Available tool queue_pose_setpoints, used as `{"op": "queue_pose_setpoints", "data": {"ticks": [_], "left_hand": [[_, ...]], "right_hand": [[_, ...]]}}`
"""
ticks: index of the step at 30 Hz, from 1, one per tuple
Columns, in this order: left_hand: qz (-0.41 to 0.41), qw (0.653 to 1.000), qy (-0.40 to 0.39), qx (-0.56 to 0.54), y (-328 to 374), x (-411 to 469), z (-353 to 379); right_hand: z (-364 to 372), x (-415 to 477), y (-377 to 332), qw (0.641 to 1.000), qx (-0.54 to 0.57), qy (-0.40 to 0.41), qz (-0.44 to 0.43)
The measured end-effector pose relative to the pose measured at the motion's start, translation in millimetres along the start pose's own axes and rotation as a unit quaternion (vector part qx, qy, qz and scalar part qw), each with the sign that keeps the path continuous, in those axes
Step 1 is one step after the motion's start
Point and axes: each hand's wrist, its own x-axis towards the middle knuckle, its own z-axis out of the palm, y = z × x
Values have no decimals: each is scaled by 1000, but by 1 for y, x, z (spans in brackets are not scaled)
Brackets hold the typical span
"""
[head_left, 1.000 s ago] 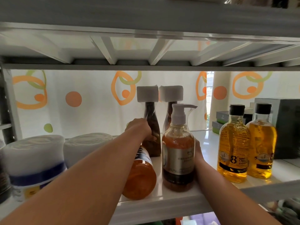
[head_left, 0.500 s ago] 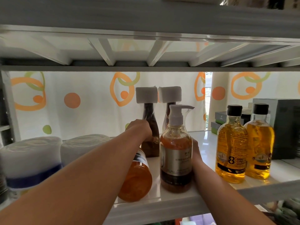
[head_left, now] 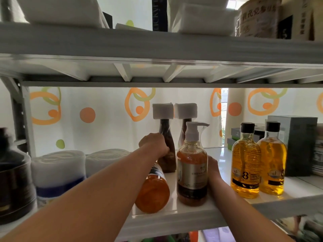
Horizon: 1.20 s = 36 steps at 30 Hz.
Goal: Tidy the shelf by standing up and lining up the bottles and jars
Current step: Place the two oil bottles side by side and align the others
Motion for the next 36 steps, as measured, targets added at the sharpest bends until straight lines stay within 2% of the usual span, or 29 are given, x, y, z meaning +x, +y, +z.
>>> {"op": "queue_pose_setpoints", "data": {"ticks": [1, 3, 9, 13, 20, 24, 27, 30, 33, 36], "left_hand": [[7, 1000, 8, -1, 1, -6, -4], [19, 999, 29, -8, 5, -18, -11], [63, 990, 104, -65, 12, -58, -29], [70, 983, 133, -110, 7, -89, -34], [62, 981, 115, -145, -14, -133, -23], [57, 977, 145, -145, -29, -150, -8], [89, 971, 147, -163, -43, -157, 4], [136, 969, 152, -139, -52, -164, 15], [140, 966, 158, -153, -55, -169, 22], [124, 962, 172, -171, -56, -169, 29]], "right_hand": [[-2, -1, 0, 999, -42, 3, 9], [-5, -4, 4, 998, -30, 45, 25], [-26, -46, -6, 987, 89, 106, 78], [-25, -69, -13, 987, 34, 148, 51], [-27, -122, -54, 985, -7, 171, -15], [-9, -145, -70, 980, -44, 144, -133], [4, -154, -75, 975, -51, 127, -174], [14, -154, -76, 985, -69, 45, -152], [20, -152, -81, 993, -52, -32, -104], [24, -149, -82, 996, -22, -51, -75]]}}
